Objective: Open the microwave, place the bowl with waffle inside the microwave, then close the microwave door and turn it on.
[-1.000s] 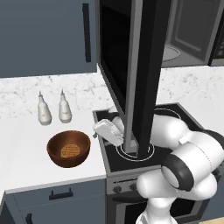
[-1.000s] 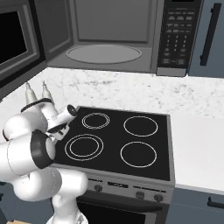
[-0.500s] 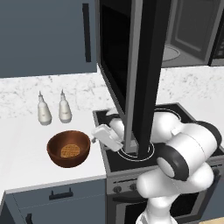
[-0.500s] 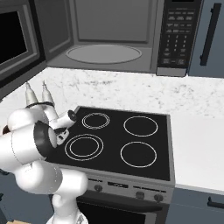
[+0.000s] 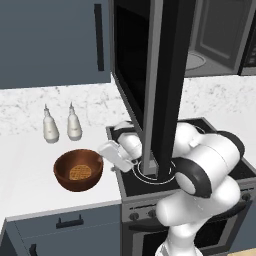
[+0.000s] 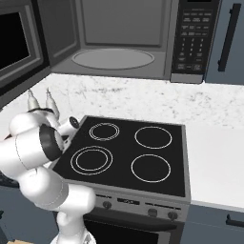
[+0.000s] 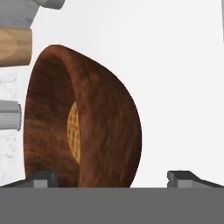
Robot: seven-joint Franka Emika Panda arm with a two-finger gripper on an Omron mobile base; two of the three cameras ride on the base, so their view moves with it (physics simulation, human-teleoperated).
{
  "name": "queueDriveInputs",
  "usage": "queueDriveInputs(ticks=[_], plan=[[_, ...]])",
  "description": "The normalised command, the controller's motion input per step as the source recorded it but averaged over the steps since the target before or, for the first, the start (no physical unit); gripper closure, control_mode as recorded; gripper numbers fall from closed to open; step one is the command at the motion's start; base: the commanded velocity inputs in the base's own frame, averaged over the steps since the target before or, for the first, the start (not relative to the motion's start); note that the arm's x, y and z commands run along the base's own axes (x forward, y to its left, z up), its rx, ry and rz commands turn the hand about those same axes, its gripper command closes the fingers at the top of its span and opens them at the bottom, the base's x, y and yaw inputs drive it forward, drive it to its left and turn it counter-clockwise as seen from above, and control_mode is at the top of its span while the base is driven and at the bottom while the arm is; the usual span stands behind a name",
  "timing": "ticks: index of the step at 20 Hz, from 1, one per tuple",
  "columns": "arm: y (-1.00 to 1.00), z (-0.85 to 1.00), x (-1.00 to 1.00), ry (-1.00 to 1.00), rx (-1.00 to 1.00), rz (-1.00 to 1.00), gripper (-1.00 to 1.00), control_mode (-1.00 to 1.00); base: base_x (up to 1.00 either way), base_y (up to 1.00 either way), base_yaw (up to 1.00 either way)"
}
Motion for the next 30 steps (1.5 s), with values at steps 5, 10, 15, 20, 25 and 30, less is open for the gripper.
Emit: queueDriveInputs(ticks=[5, 10, 15, 20, 25, 30], plan=[[0.29, 0.00, 0.08, 0.00, 0.00, 0.00, -1.00, -1.00, 0.00, 0.00, 0.00], [0.17, -0.09, 0.15, 0.00, 0.00, 0.00, -1.00, -1.00, 0.00, 0.00, 0.00], [0.00, -0.26, 0.03, 0.00, 0.00, 0.00, -1.00, -1.00, 0.00, 0.00, 0.00], [0.00, 0.00, 0.00, 0.00, 0.00, 0.00, -1.00, -1.00, 0.00, 0.00, 0.00], [0.00, 0.00, 0.00, 0.00, 0.00, 0.00, 1.00, -1.00, 0.00, 0.00, 0.00], [0.00, 0.00, 0.00, 0.00, 0.00, 0.00, 1.00, -1.00, 0.00, 0.00, 0.00]])
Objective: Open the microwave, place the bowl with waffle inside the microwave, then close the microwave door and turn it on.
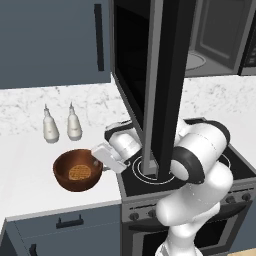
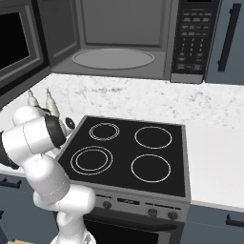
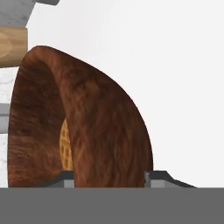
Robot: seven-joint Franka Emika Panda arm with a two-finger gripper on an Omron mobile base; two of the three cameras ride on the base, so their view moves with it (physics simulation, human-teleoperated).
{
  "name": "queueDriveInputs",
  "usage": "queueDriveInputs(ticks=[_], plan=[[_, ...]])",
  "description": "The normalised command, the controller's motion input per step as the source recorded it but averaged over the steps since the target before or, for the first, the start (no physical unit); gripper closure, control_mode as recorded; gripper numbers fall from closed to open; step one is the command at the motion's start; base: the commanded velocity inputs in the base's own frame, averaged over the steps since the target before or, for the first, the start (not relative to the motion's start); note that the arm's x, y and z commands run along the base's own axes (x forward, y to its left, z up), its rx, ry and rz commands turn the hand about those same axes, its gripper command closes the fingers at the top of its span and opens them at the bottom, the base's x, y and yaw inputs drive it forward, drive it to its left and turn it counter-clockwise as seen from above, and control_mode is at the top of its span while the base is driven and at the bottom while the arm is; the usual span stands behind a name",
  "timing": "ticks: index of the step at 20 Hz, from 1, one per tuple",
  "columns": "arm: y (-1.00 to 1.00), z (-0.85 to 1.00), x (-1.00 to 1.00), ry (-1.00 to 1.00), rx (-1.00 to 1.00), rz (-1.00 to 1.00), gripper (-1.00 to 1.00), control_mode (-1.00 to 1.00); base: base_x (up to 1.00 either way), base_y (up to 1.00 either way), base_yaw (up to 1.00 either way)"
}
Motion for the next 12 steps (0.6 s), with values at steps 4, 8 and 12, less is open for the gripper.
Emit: queueDriveInputs(ticks=[4, 8, 12], plan=[[0.00, 0.00, 0.00, 0.00, 0.00, 0.00, 1.00, -1.00, 0.00, 0.00, 0.00], [-0.07, 0.00, -0.04, 0.00, -0.01, 0.00, 1.00, -1.00, 0.00, 0.00, 0.00], [-0.09, 0.16, -0.24, -0.04, -0.01, -0.01, 1.00, -1.00, 0.00, 0.00, 0.00]])
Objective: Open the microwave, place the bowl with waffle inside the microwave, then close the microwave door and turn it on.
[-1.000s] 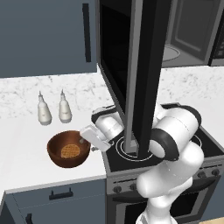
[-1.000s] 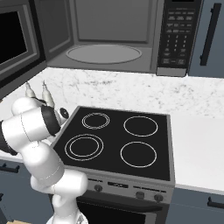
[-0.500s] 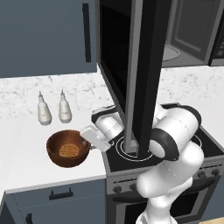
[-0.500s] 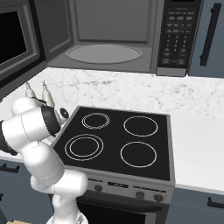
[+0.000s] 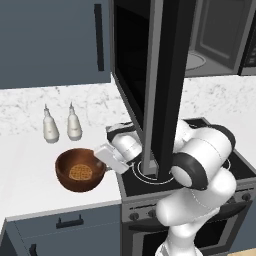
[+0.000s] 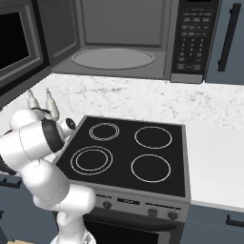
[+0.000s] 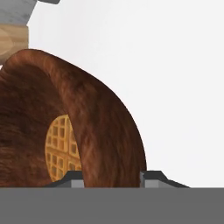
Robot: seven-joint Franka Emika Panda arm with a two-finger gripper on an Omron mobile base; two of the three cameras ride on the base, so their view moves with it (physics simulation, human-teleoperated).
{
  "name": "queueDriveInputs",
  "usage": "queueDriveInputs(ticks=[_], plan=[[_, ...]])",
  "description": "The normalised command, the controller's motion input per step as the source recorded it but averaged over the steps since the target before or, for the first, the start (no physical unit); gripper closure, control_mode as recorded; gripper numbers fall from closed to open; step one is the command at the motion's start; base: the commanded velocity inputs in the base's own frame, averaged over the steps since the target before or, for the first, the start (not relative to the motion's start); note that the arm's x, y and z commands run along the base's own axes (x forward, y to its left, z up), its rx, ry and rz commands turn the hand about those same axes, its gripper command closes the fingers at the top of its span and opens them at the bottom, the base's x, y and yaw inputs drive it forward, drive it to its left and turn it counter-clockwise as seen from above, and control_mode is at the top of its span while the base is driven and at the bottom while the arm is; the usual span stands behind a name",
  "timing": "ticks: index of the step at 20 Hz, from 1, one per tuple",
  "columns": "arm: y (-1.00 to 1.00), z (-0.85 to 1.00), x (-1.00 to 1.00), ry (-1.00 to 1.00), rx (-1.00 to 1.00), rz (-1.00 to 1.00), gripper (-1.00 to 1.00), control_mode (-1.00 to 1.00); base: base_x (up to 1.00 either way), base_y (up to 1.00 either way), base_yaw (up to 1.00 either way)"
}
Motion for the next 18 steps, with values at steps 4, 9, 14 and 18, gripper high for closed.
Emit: queueDriveInputs(ticks=[4, 9, 14, 18], plan=[[-0.10, 0.35, -0.29, -0.03, -0.03, 0.00, 1.00, -1.00, 0.00, 0.00, 0.00], [-0.01, 0.08, -0.10, -0.01, -0.05, 0.00, 1.00, -1.00, 0.00, 0.00, 0.00], [-0.05, 0.00, 0.00, 0.00, -0.11, -0.02, 1.00, -1.00, 0.00, 0.00, 0.00], [-0.29, 0.04, 0.00, -0.01, -0.04, -0.06, 1.00, -1.00, 0.00, 0.00, 0.00]])
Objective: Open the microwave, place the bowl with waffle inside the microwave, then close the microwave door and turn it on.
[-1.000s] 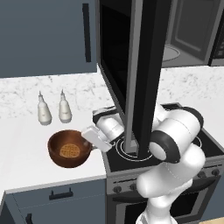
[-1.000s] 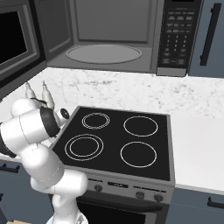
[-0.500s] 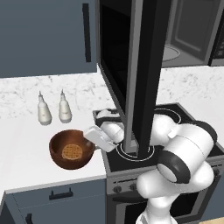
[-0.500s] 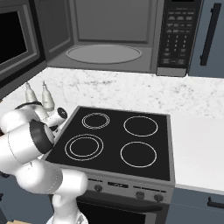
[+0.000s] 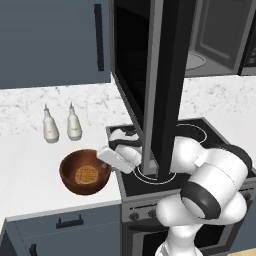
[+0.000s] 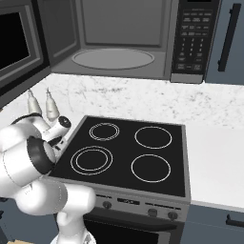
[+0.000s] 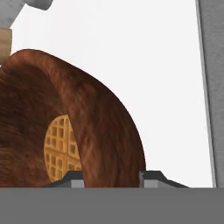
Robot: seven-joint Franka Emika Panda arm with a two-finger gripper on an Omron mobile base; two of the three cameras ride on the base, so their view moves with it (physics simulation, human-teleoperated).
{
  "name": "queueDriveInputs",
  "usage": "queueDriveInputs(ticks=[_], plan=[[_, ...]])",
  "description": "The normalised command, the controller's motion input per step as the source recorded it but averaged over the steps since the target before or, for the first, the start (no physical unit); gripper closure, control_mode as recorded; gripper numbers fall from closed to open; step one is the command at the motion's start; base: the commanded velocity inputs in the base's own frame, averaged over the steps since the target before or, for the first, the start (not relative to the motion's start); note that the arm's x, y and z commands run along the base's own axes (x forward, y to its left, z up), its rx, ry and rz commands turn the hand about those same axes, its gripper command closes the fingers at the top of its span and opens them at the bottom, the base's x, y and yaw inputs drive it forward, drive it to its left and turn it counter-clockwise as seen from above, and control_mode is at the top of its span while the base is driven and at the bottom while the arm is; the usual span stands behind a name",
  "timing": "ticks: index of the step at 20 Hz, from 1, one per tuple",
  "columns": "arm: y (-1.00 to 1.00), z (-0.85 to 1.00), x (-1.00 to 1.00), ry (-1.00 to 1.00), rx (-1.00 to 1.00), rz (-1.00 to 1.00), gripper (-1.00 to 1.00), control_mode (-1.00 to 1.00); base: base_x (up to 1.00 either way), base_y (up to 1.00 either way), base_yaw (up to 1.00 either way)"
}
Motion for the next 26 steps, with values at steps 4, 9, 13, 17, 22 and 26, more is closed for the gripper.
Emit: queueDriveInputs(ticks=[4, 9, 13, 17, 22, 26], plan=[[-0.45, 0.16, -0.05, -0.03, 0.00, -0.08, 1.00, -1.00, 0.00, 0.00, 0.00], [-0.52, 0.13, 0.00, 0.00, 0.00, -0.09, 1.00, -1.00, 0.00, 0.00, 0.00], [-0.42, 0.23, 0.00, 0.01, -0.01, -0.09, 1.00, -1.00, 0.00, 0.00, 0.00], [-0.56, 0.48, 0.00, 0.00, -0.02, -0.15, 1.00, -1.00, 0.00, 0.00, 0.00], [-0.59, 0.60, 0.00, 0.03, -0.07, -0.18, 1.00, -1.00, 0.00, 0.00, 0.00], [-0.64, 0.65, 0.00, 0.06, -0.06, -0.21, 1.00, -1.00, 0.00, 0.00, 0.00]])
